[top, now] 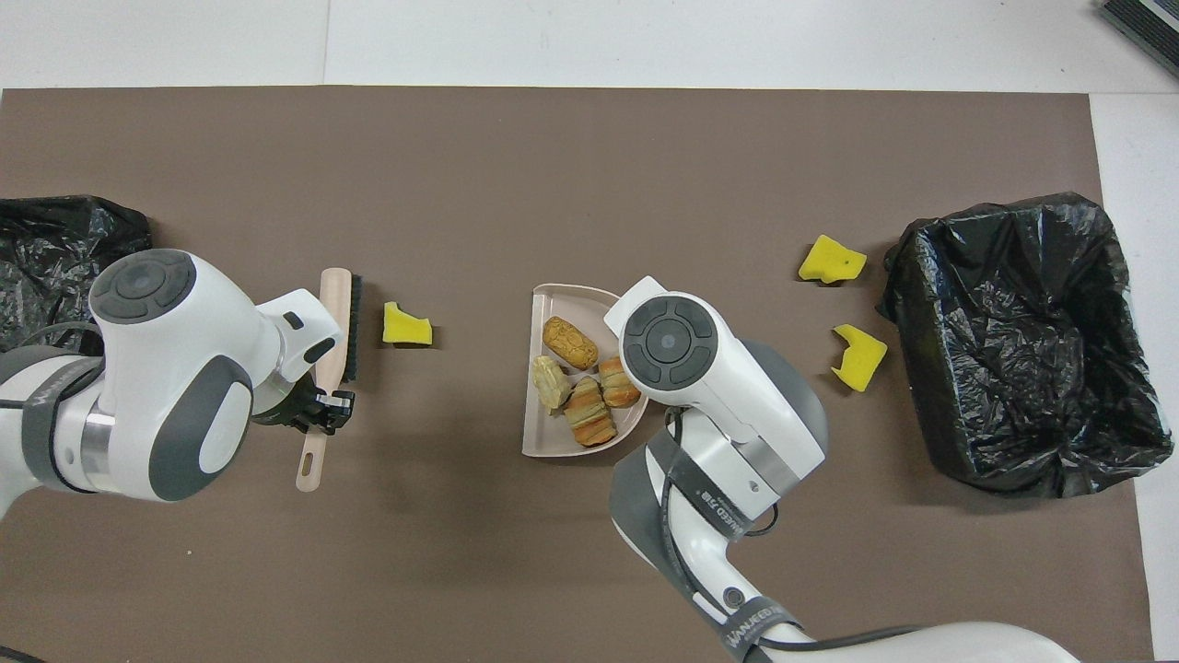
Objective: Sweep and dump trash in bin
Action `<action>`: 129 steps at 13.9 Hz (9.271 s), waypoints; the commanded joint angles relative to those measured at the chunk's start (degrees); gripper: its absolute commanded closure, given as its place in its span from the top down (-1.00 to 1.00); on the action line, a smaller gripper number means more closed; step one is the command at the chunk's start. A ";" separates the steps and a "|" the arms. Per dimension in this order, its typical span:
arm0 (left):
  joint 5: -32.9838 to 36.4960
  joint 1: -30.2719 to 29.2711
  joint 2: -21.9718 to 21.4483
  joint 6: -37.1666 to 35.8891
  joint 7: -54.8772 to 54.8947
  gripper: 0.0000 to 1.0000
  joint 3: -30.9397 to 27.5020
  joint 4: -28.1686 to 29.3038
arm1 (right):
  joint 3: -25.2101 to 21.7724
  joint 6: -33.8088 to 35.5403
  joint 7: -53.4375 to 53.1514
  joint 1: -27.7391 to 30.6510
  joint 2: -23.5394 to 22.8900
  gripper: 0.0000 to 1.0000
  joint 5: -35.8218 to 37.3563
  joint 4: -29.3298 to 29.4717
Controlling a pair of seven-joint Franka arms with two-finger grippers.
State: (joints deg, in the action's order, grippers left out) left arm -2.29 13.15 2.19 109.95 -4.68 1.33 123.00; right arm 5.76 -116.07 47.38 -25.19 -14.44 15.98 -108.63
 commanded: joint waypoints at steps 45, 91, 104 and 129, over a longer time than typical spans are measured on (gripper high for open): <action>-11.42 40.81 -12.12 11.34 -43.50 -1.00 2.27 18.16 | 0.13 13.77 29.41 26.67 7.93 -1.00 -4.91 12.39; 0.62 -6.56 -4.65 -32.08 2.92 1.00 1.13 -42.05 | 0.39 12.62 10.61 34.79 17.17 -1.00 -2.79 6.24; 0.97 -6.74 -4.65 -32.08 2.57 1.00 1.13 -41.96 | 0.39 9.02 -57.78 4.21 2.25 -1.00 -11.85 10.09; 1.06 -6.74 -4.65 -32.08 2.57 1.00 1.13 -41.96 | 1.79 12.36 -87.98 -8.21 -10.71 1.00 -20.89 23.49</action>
State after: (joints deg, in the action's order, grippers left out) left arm -1.44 7.20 -2.29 78.95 -2.66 1.90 81.66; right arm 6.55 -103.08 -39.19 -33.62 -29.79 -1.55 -78.00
